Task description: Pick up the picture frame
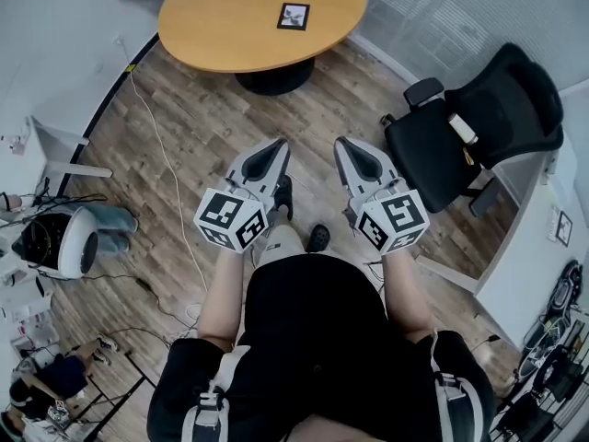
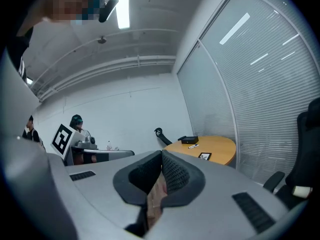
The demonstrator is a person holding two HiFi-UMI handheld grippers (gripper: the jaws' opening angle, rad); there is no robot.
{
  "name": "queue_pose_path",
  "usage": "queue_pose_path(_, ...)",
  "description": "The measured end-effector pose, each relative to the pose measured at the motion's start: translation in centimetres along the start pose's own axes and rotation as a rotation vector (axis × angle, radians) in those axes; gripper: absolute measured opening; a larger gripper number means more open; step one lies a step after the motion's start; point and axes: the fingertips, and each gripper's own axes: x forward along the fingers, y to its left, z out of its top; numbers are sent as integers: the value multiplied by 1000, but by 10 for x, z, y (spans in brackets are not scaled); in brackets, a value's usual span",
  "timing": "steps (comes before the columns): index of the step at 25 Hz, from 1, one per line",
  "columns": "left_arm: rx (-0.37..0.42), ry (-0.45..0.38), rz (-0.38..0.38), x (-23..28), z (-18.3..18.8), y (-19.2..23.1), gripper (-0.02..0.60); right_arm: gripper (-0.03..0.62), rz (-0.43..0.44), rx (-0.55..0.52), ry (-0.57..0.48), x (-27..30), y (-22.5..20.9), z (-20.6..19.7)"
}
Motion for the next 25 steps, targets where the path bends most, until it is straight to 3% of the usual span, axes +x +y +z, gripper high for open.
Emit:
queue_pose_path(12,30,-9,-69,94,78,136,25,17,-83,-32,11,151,-51,54)
queue_pose_path(18,47,17,-103,122,88,191,25,17,-109,-17,10,214,-69,57)
queue_pose_path(21,51,35,-115,133,93,224,28,49,-118,-6,23,250,-75,55)
queue_pose_path(25,48,57,-127,150,101,261,106,75,-131,3,48,289,-85,56)
